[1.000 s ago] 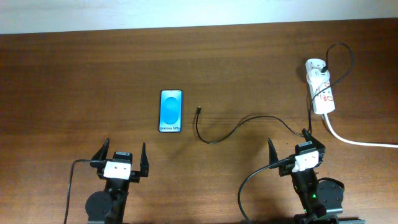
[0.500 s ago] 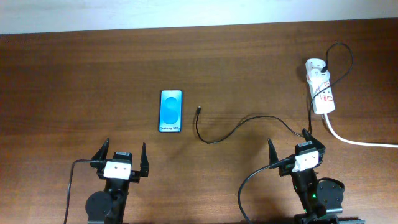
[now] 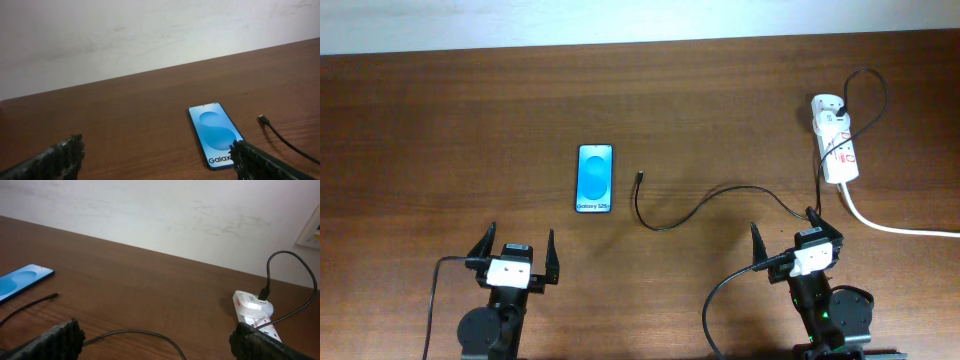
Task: Plug charger to phone and switch on socket
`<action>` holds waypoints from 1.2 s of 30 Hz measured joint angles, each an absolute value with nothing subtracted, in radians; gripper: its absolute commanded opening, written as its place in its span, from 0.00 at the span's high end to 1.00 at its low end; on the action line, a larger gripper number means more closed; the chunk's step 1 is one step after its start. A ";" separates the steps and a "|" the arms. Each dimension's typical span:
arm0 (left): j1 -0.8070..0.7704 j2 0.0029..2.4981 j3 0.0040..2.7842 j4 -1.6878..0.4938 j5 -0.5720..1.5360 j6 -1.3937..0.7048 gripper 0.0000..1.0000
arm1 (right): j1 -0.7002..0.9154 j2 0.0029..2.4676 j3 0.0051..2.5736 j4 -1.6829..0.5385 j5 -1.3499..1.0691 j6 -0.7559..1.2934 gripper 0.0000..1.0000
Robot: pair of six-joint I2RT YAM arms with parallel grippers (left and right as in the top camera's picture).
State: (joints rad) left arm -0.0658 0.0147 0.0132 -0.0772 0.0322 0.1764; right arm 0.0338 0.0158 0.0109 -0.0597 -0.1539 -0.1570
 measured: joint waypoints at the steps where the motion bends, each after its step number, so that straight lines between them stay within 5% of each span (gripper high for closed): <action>1: -0.066 0.015 0.013 -0.077 0.032 0.176 0.01 | 0.034 0.016 0.011 -0.060 -0.154 -0.158 0.02; 13: -0.066 0.025 0.014 -0.040 0.050 0.164 0.01 | 0.034 0.016 0.011 -0.060 -0.154 -0.157 0.02; 24: -0.066 0.618 0.474 -0.068 0.163 0.153 0.01 | 0.035 0.017 0.011 -0.060 -0.154 -0.157 0.02; 36: -0.065 1.496 1.428 -0.801 0.259 0.152 0.01 | 0.035 0.019 0.011 -0.060 -0.154 -0.157 0.02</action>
State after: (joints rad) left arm -0.0650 1.4963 1.4277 -0.8013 0.2588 0.1524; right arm 0.0353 0.0185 0.0109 -0.0597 -0.1539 -0.1570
